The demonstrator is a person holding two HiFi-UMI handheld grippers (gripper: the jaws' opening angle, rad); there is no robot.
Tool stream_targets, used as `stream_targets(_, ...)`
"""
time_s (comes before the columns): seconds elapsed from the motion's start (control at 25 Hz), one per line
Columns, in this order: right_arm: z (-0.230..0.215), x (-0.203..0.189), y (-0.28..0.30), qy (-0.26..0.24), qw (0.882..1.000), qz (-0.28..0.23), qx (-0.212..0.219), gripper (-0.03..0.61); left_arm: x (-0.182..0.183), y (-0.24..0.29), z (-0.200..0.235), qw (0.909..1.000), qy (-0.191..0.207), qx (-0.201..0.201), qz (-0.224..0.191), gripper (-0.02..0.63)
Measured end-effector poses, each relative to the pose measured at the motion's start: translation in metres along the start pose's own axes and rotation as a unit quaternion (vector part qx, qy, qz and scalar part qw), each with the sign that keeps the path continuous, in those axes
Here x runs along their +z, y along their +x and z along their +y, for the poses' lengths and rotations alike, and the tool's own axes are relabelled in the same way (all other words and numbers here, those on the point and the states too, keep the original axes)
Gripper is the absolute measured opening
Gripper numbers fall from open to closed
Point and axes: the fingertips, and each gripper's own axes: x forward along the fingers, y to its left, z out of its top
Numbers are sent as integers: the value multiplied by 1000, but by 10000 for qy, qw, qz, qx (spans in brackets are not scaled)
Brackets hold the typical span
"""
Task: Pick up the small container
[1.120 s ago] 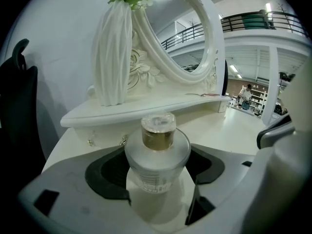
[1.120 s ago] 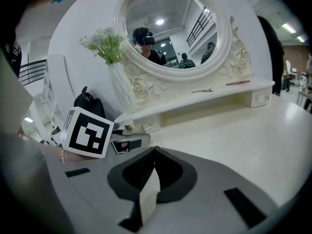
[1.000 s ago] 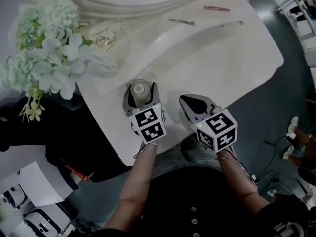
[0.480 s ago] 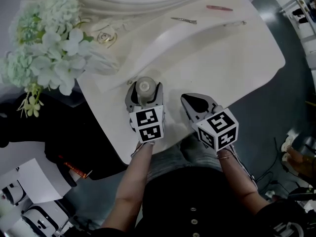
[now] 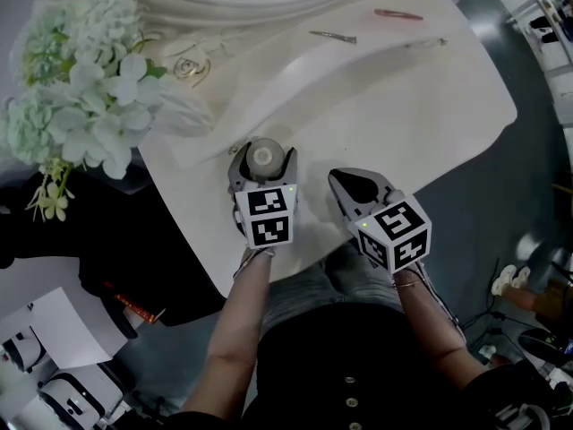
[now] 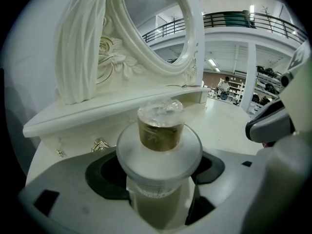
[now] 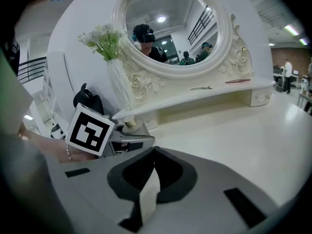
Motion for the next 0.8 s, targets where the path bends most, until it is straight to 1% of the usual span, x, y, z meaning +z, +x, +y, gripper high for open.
stream_targets(0.36,-1,1,2,1,10000,35,28,2,-2,3,1,9998,106,100,152,314)
stream_targets(0.56,0,3,2,-6,10000,10,21,2,-4,3,0,9996,172,-46,234,314)
stream_targets(0.6,1,3,2,-17,10000,6,20,2,-3,2,0,9996,135,-110,238,314)
stream_targets(0.72,2,4,2,-45,10000,-11,7,2,-4,-3,-2,9992,-139,-323,179,314)
stream_targets(0.8,4,4,2,-63,10000,-29,5,2,-4,-8,-4,9988,-219,-419,118,314)
